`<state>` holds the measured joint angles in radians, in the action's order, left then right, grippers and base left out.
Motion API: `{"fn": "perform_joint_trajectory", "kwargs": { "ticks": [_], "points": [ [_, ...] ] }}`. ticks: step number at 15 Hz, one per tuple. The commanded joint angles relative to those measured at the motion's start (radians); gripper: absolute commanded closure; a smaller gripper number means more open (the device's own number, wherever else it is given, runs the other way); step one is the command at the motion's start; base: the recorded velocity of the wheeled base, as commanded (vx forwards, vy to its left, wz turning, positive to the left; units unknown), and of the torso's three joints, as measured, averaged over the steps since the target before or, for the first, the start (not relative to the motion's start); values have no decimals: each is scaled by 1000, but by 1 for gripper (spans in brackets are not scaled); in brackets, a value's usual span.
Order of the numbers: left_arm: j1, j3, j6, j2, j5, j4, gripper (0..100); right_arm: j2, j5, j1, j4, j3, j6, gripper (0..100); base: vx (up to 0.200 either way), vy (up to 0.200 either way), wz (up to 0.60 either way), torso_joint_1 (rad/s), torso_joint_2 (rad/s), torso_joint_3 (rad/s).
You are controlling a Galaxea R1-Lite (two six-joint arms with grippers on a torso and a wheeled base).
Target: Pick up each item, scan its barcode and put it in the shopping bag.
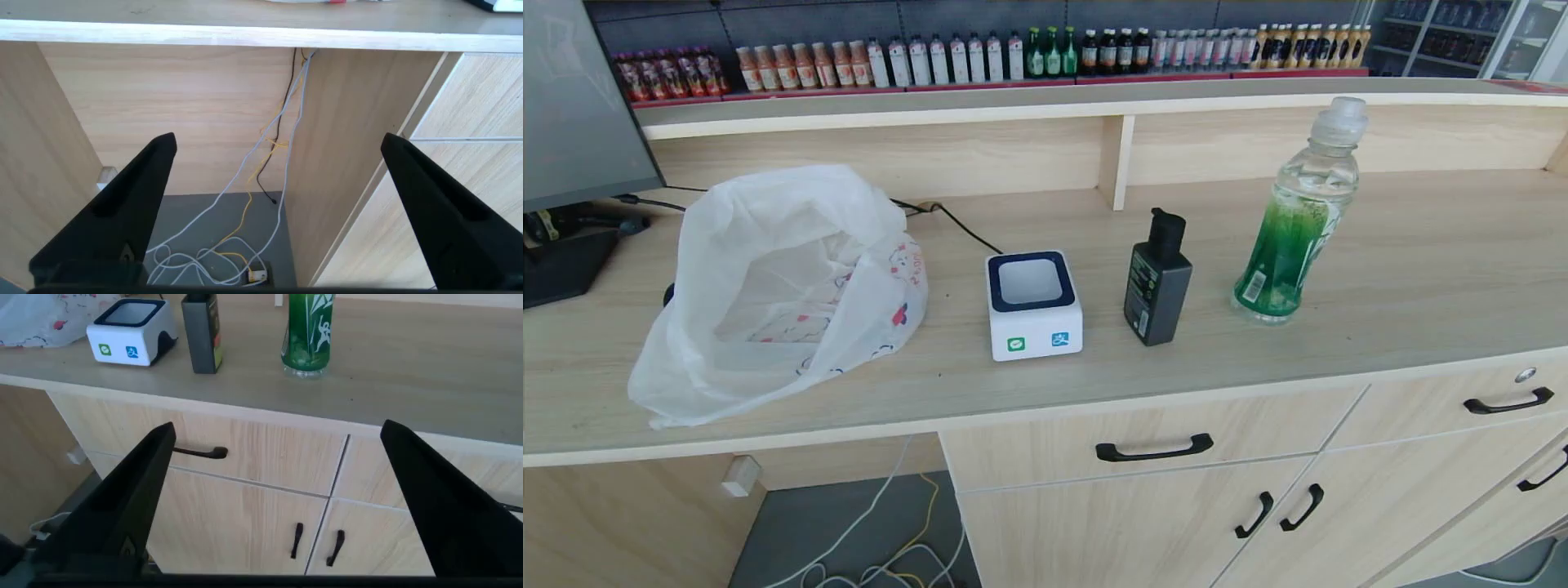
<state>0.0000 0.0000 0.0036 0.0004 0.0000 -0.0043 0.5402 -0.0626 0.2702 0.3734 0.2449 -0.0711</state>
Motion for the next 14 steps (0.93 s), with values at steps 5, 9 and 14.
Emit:
{"fn": "perform_joint_trajectory", "kwargs": {
  "ticks": [5, 9, 14],
  "points": [
    [0, 0, -1, 0, 0, 0, 0, 546, 0, 81, 490, 108, -19, 0, 0, 0, 0, 0, 0, 0],
    [0, 0, -1, 0, 0, 0, 0, 724, 6, 139, 590, 257, -36, 0, 0, 0, 0, 0, 0, 0],
    [0, 0, -1, 0, 0, 0, 0, 870, 6, 215, 613, 286, -49, 0, 0, 0, 0, 0, 0, 0]
  ]
}}
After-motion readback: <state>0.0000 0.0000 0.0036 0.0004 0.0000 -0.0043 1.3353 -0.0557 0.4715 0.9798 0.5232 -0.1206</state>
